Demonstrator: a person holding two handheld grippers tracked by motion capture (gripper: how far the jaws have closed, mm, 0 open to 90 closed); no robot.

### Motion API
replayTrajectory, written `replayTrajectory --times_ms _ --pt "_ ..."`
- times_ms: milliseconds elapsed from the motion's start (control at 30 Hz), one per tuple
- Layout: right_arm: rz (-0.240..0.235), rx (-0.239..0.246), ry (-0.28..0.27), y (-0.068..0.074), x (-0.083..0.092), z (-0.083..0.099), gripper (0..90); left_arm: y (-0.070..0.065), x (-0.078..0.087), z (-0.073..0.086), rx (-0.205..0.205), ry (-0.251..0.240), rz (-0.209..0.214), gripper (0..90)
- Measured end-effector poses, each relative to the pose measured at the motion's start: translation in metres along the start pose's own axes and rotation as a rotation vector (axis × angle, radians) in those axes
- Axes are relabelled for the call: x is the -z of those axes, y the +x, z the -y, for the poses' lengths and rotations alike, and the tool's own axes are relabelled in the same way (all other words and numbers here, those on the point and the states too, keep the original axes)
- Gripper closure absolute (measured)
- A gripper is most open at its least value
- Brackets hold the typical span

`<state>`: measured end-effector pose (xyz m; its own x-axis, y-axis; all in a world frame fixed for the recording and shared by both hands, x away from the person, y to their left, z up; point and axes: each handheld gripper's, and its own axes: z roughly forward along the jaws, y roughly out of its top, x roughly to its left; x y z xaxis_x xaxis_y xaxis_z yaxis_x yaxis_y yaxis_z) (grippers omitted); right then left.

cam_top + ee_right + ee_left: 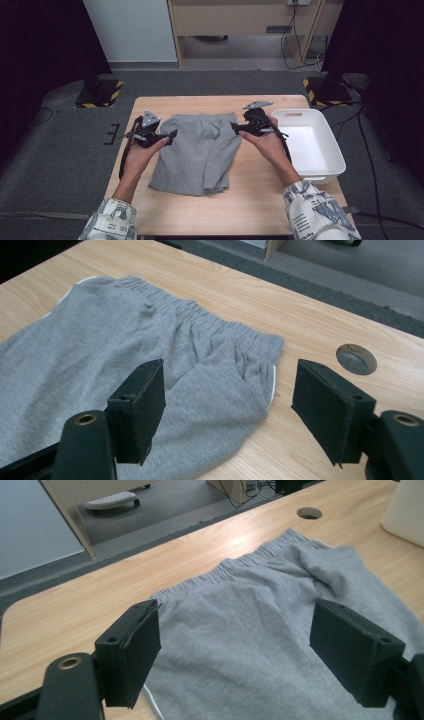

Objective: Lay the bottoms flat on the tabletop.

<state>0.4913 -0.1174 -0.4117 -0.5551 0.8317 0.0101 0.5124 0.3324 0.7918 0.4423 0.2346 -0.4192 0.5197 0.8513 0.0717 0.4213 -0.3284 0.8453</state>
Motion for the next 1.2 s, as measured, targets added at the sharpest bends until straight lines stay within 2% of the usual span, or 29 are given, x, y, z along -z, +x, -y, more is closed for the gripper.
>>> replayTrajectory --times_ms 300,400,567,800,933,1200 --pt "-0.033 0.029 0.006 0.009 0.001 0.011 25.3 -0.011 -0.002 0.017 -0.017 0.002 0.037 17.4" --pt "-0.046 0.047 0.006 0.011 0.003 0.016 33.1 -0.014 -0.001 0.020 -0.014 -0.003 0.045 17.0" --pt "-0.058 0.072 0.000 0.017 0.007 0.022 40.2 -0.019 0.003 0.027 -0.025 -0.003 0.042 17.6" --pt "-0.059 0.097 0.007 0.025 0.010 0.035 45.2 -0.025 0.006 0.044 -0.013 0.001 0.049 17.4" --pt "-0.059 0.102 0.013 0.029 0.011 0.040 46.9 -0.029 0.005 0.055 -0.008 -0.008 0.039 17.8" --pt "-0.073 0.112 0.032 0.036 0.011 0.050 52.3 -0.028 0.003 0.072 0.021 -0.002 0.052 18.0"
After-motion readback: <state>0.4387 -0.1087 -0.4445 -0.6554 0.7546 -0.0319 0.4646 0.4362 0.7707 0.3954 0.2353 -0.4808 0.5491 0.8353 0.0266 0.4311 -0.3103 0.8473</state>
